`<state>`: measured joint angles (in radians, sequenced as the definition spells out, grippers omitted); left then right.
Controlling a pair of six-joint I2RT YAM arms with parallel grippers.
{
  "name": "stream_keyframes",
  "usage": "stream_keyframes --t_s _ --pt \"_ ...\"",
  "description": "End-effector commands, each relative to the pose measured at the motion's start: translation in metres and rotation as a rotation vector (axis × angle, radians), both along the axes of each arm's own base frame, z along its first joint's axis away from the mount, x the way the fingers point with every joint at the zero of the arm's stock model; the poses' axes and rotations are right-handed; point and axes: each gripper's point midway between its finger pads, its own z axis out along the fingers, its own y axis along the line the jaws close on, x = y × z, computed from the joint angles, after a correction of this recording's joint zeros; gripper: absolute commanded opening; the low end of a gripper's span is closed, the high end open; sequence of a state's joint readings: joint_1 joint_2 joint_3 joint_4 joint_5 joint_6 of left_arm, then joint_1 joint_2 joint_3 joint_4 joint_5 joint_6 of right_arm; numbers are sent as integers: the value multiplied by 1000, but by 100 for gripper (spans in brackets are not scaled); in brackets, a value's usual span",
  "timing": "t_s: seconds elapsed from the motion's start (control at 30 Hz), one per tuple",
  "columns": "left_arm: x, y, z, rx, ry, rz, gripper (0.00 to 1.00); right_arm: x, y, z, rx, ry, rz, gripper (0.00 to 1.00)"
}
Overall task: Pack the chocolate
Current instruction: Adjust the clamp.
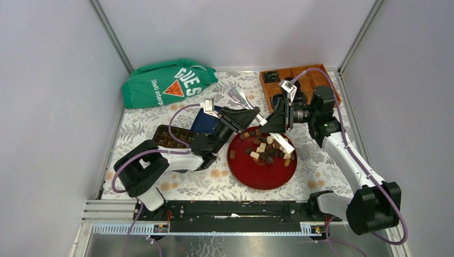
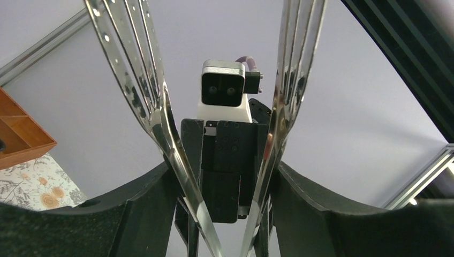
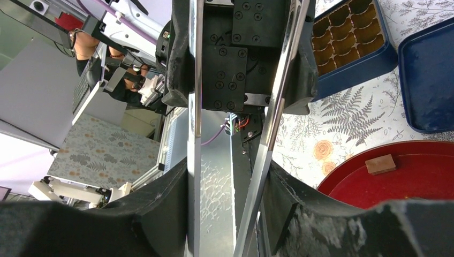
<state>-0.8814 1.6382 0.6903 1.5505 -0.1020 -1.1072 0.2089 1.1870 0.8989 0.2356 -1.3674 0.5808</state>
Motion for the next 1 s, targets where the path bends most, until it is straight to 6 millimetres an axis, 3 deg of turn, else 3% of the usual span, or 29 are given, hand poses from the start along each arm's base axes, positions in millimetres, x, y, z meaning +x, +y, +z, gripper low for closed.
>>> stream_keyframes --t_s 0.0,0.23,0.33,0.47,0.67,0.83,0.97 --pt "-2 6 20 -78 -23 8 62 -7 -2 13 18 -67 34 53" --pt "2 5 21 -110 6 -2 24 -3 -1 11 12 -47 13 48" --pt "5 4 22 -119 12 -2 13 -2 -1 11 9 -38 6 45" --pt "9 6 19 -134 38 11 11 0 -1 12 7 -33 -1 45" --pt "13 12 19 -158 66 28 9 4 -1 9 -26 -75 -17 57" --pt "12 11 20 -159 63 27 9 8 1 10 -33 -69 -21 52" --pt "11 8 18 -158 68 6 10 11 3 12 -34 -54 -20 43"
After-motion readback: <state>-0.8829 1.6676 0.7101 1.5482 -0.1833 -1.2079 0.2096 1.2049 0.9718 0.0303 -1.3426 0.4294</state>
